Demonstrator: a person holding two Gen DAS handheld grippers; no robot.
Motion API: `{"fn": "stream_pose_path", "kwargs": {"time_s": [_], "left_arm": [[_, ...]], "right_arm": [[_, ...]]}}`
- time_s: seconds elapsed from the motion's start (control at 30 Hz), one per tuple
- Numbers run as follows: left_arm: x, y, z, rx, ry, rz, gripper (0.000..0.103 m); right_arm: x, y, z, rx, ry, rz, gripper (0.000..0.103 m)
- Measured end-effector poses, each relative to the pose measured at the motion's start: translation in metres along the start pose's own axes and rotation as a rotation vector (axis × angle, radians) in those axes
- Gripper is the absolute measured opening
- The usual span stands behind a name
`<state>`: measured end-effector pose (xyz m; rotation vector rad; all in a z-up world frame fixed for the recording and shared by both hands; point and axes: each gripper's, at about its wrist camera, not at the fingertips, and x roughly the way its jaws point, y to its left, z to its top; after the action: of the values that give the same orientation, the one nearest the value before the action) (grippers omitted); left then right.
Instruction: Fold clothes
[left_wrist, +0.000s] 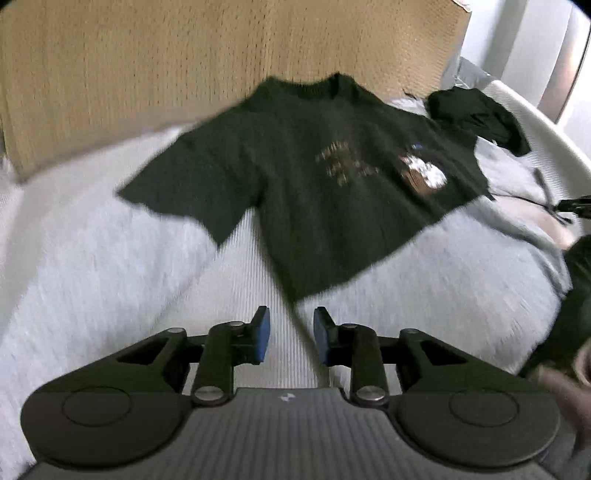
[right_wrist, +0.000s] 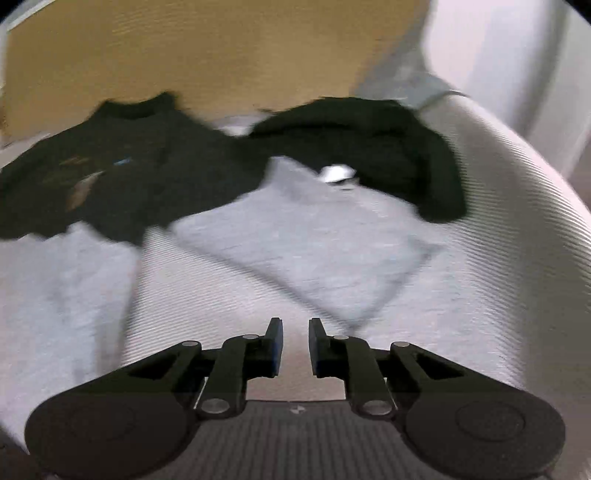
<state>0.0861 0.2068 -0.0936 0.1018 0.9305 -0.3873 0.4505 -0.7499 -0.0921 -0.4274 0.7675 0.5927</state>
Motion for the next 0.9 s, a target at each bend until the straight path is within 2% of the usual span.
{"fn": "stream_pose_path", "kwargs": {"time_s": [0.03,0.1,0.17,0.23,0.3,0.43,0.53,0.73,0.83,0.9], "left_arm": [[0.003,-0.009,0.006,0.016,-0.011,0.007,0.035],[0.004,-0.02,0.012,0.039,-0.028,0.012,0.042],[0.009,-0.039,0.019,0.122,-0.023,0.046,0.047],[0.017,-0.054,0.022,0.219,0.001,0.103,0.047],[0.022,-0.059,0.025,0.252,0.031,0.081,0.048],[0.024,-0.055,0.028,0.233,0.037,0.104,0.047],[0.026,-0.059,0.022,0.26,0.043,0.137,0.047],[0.023,-0.064,0.021,0.276,0.021,0.18,0.047],[0.022,-0.066,0.022,0.28,0.011,0.182,0.047],[0.021,-0.064,0.022,0.273,0.009,0.18,0.047]], "right_arm": [[0.003,-0.008,0.0,0.017,-0.004,-0.028,0.022],[0.008,-0.02,-0.002,0.031,-0.008,-0.076,0.044],[0.012,-0.026,-0.005,0.004,-0.018,-0.093,0.049],[0.017,-0.03,-0.007,-0.013,-0.011,-0.101,0.049],[0.024,-0.032,-0.007,-0.027,0.012,-0.094,0.049],[0.035,-0.029,-0.004,-0.068,0.052,-0.092,0.049],[0.045,-0.029,-0.005,-0.088,0.084,-0.128,0.049],[0.048,-0.041,-0.009,-0.045,0.101,-0.132,0.048],[0.051,-0.04,-0.009,-0.051,0.112,-0.143,0.045],[0.051,-0.04,-0.01,-0.05,0.113,-0.144,0.037]]}}
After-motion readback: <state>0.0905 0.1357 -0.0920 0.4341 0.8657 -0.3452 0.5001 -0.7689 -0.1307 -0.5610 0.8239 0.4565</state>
